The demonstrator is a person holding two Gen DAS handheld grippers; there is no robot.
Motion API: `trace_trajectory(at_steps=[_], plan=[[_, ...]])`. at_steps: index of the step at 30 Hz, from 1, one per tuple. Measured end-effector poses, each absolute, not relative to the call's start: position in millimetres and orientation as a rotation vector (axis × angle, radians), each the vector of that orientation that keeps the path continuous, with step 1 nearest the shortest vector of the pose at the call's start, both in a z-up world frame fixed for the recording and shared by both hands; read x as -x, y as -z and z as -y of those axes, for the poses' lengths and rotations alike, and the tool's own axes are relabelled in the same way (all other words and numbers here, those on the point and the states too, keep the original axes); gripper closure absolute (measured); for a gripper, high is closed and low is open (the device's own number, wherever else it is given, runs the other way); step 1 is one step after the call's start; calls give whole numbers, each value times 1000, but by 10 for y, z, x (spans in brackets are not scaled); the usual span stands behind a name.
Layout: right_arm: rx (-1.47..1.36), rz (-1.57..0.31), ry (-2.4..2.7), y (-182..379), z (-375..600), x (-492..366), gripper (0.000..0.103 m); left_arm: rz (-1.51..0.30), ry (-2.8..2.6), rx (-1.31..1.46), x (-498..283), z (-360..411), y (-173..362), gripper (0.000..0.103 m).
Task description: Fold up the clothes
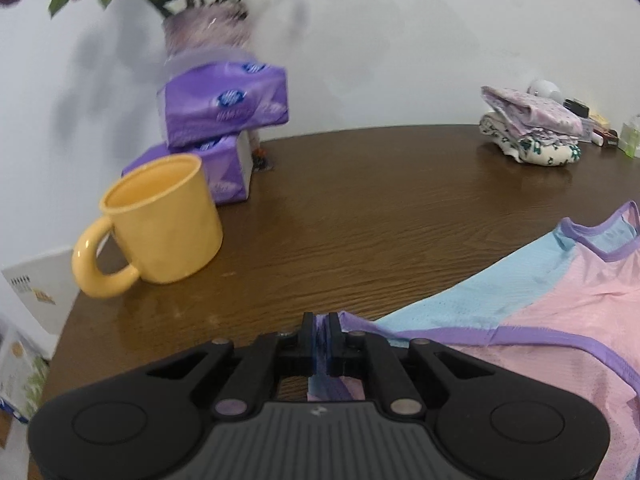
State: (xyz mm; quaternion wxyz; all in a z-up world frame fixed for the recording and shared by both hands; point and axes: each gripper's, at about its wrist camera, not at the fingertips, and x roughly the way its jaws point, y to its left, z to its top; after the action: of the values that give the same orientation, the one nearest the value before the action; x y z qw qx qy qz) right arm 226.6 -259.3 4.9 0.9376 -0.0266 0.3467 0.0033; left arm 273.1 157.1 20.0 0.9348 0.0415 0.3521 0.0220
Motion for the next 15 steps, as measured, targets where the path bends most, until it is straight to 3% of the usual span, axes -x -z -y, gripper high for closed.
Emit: trace_trajectory(at_steps=[10, 15], plan=[[26, -688, 14, -28, 2586, -2233, 60, -722, -2, -53, -2568, -1778, -263, 67], [19, -680, 19, -15, 2585, -2220, 60, -717, -15, -107, -2568, -1690, -225, 69]])
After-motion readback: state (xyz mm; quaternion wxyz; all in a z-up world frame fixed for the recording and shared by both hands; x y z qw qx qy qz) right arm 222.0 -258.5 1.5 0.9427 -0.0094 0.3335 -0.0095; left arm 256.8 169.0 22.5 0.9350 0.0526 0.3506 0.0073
